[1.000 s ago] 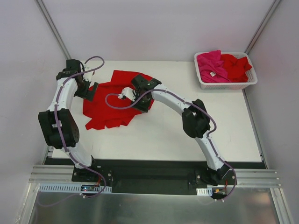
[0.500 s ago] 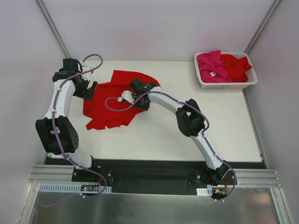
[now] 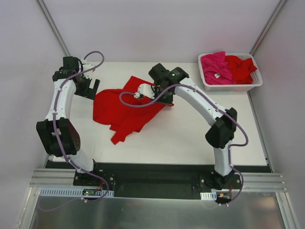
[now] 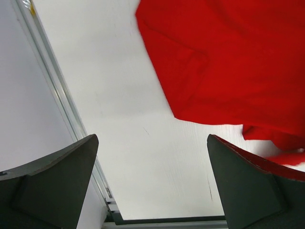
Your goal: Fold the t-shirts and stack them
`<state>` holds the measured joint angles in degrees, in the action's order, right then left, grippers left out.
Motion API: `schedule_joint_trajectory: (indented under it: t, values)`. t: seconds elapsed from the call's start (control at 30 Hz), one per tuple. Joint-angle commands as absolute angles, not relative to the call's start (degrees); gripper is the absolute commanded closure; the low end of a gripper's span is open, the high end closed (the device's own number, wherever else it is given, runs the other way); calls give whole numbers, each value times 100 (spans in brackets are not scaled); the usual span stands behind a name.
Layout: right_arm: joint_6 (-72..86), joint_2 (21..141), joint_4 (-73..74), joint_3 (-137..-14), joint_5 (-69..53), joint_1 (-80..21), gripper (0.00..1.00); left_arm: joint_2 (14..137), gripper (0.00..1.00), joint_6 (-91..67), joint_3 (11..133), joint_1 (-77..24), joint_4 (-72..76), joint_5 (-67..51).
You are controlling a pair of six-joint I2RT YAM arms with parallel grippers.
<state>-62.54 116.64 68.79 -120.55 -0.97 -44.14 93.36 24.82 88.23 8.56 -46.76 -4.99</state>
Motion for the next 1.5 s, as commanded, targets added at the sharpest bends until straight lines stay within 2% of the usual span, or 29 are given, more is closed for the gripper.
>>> schedule_joint_trajectory:
  t: [0.0, 0.03, 0.07, 0.13, 0.17, 0.23, 0.33, 0.43, 0.67, 0.8, 1.0, 1.2, 1.47]
  values:
    - [-7118, 11146, 9149, -10946, 568, -4193, 99, 9369, 1, 2470, 9184, 721, -4746, -607]
    - [-7267, 10944, 9158, -10533, 789, -4140, 99, 9360, 1, 2496, 9228, 703, -4755, -589]
    - [-7390, 10855, 9106, -10216, 1209, -4087, 94, 9352, 1, 2522, 9246, 677, -4764, -571]
    - [-7409, 10723, 8913, -9704, 1484, -3903, 70, 9317, 1, 2549, 9264, 624, -4781, -554]
    - [-7374, 10697, 8843, -9738, 1555, -3850, 37, 9308, 1, 2566, 9272, 598, -4781, -519]
    - [-7286, 10670, 8554, -10290, 1564, -3683, 27, 9264, 1, 2610, 9255, 528, -4808, -466]
    - [-6962, 10740, 7895, -11228, 1775, -3595, 27, 9246, 1, 2689, 9263, 475, -4834, -431]
    - [-6462, 11117, 8101, -11898, 1381, -3630, 27, 9299, 1, 2672, 9299, 361, -4860, -431]
    - [-5643, 11601, 7445, -11742, 370, -3498, 27, 9781, 1, 2409, 9606, -243, -4878, -369]
    - [-5397, 12127, 7541, -12164, -281, -3402, 28, 10369, 1, 2110, 9992, -571, -4939, -430]
    - [-5344, 12629, 6525, -12629, -35, -3068, 33, 11152, 1, 1899, 10344, -765, -5123, -869]
    - [-5467, 12858, 5215, -12551, -35, -2953, 39, 11382, 1, 1898, 10284, -791, -5221, -1317]
    - [-5730, 13868, 5255, -13315, 150, -3006, 40, 11495, 1, 1969, 9958, -967, -5291, -1433]
